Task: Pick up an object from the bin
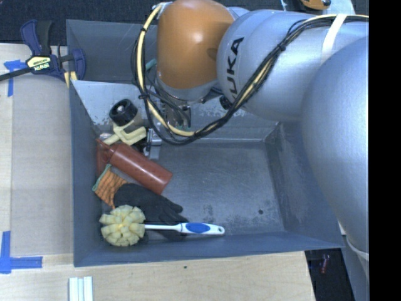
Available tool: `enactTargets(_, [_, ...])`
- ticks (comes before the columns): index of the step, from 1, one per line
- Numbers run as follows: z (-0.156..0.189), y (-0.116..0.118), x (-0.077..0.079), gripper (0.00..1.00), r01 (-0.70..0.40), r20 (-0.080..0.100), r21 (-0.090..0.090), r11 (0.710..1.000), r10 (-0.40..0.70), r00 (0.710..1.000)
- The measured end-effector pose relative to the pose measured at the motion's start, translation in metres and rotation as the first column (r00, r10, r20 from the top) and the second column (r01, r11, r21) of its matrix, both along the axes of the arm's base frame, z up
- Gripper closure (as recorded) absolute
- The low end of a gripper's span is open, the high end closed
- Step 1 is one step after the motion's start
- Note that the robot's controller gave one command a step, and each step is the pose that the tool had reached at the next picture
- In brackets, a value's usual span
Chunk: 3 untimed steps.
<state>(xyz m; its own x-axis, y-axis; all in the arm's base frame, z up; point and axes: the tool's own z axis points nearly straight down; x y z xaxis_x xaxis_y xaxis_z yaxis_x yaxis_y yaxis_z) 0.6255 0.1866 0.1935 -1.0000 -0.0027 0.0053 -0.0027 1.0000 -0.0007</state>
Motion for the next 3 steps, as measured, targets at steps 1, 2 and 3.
enactTargets(1, [0.005,-0.001,0.002,0.00,0.003,0.008,0.002,1.000,-0.003,1.000])
enactTargets(2, [-0.070,-0.026,-0.002,0.00,0.033,0.012,0.003,0.999,-0.033,0.999])
enactTargets(3, [-0.094,-0.034,0.000,1.00,0.045,0.016,0.005,0.999,-0.045,0.999])
